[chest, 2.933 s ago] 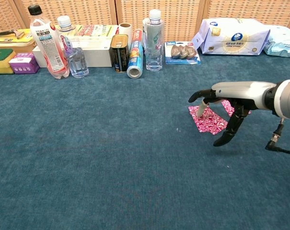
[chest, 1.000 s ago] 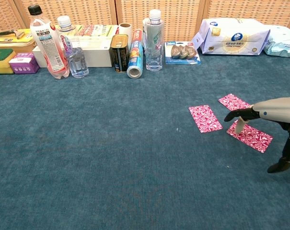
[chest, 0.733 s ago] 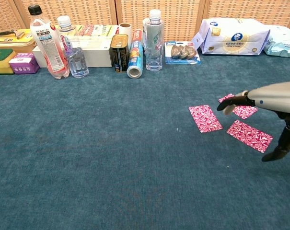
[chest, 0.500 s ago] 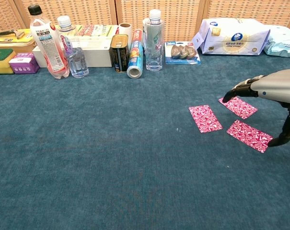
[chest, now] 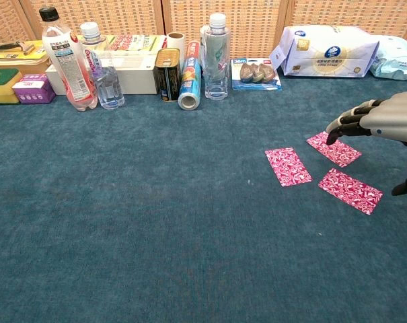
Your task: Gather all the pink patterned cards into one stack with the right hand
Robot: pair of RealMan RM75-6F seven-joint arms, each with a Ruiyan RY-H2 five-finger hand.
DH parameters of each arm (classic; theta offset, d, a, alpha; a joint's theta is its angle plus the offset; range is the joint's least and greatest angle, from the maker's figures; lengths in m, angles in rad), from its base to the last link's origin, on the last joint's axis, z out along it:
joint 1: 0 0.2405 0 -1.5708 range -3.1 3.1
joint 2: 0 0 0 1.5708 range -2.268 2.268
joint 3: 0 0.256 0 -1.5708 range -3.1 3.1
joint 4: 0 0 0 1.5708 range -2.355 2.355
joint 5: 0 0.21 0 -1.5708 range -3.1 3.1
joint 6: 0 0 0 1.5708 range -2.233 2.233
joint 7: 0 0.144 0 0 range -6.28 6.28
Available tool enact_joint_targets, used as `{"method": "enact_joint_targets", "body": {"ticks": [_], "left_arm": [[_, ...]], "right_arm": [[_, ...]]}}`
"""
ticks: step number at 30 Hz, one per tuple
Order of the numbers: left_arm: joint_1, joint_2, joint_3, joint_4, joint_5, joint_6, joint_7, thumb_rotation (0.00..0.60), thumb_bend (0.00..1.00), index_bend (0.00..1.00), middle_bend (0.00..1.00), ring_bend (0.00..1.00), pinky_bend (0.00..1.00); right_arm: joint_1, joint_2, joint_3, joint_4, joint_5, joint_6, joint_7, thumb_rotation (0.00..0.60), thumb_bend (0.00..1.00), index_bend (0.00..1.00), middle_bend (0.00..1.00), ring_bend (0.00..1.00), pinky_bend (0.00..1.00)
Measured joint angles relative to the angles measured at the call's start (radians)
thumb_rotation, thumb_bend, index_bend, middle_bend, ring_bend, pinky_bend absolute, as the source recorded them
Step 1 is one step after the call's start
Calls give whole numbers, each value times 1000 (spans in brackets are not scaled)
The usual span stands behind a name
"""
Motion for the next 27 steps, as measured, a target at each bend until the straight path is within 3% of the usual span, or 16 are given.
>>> {"method": "enact_joint_targets", "body": {"ticks": [7, 27], "left_arm": [[0, -3, 2, -5, 3, -3, 14, 600, 83, 0, 0, 0, 0], [-1, -2, 1, -4, -4, -6, 10, 600, 84, 0, 0, 0, 0]], "right_arm": [[-11, -49, -5, 81, -104, 1, 52, 600, 46, 192, 83, 70, 12], [-28, -133, -9, 226, -211, -14, 83, 600, 47, 245, 84, 90, 28]]}}
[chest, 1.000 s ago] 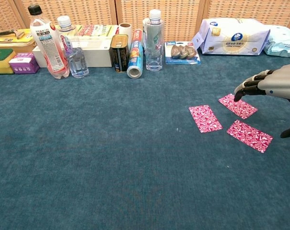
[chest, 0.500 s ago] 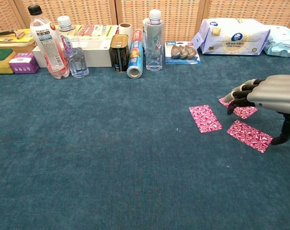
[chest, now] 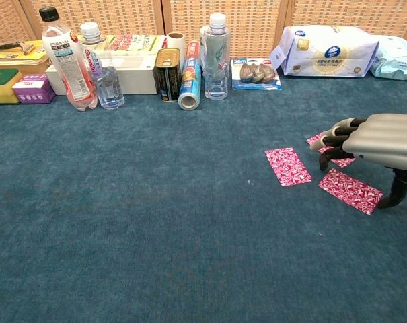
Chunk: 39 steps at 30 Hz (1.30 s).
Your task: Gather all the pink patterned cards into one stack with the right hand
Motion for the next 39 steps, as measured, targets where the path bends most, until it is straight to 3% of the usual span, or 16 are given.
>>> {"method": "enact_joint_targets", "body": {"ticks": [24, 39], "left_arm": [[3, -1, 1, 0, 1, 5, -1, 600, 83, 0, 0, 0, 0], [1, -2, 0, -2, 1, 1, 1, 600, 84, 0, 0, 0, 0]], "right_arm": [[-11, -11, 11, 22, -33, -21, -31, 600, 48, 261, 67, 92, 32], [-21, -16, 25, 19, -30, -21, -54, 600, 68, 395, 70, 113, 73]]}}
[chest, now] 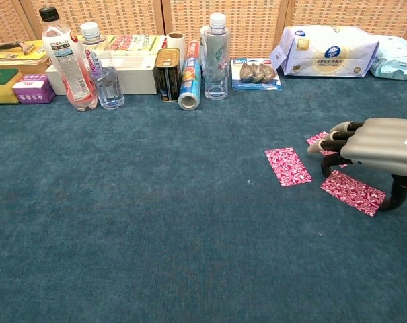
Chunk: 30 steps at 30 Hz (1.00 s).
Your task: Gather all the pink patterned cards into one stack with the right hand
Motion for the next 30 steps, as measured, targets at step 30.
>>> {"method": "enact_joint_targets", "body": {"ticks": [30], "left_arm": [[0, -1, 3, -3, 4, -3, 10, 600, 85, 0, 0, 0, 0]], "right_arm": [[7, 64, 65, -35, -2, 20, 26, 600, 83, 404, 84, 133, 96]]}}
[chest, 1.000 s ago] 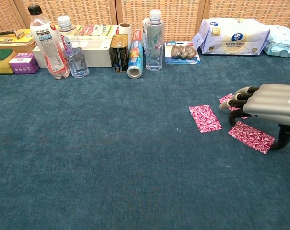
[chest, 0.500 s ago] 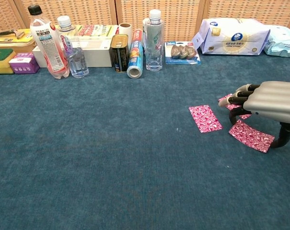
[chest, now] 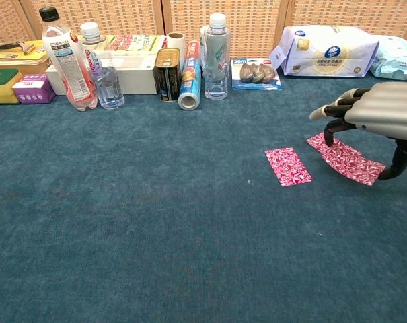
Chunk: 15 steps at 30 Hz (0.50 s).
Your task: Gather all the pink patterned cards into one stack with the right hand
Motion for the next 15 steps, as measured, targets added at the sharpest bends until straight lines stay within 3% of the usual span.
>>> {"method": "enact_joint_targets", "body": {"ticks": [15], "left_arm": [[-8, -15, -11, -46, -52, -43, 82, 600, 84, 0, 0, 0, 0]], "right_arm": [[91, -71, 48, 155, 3, -94, 75, 600, 90, 404, 85, 139, 109]]}}
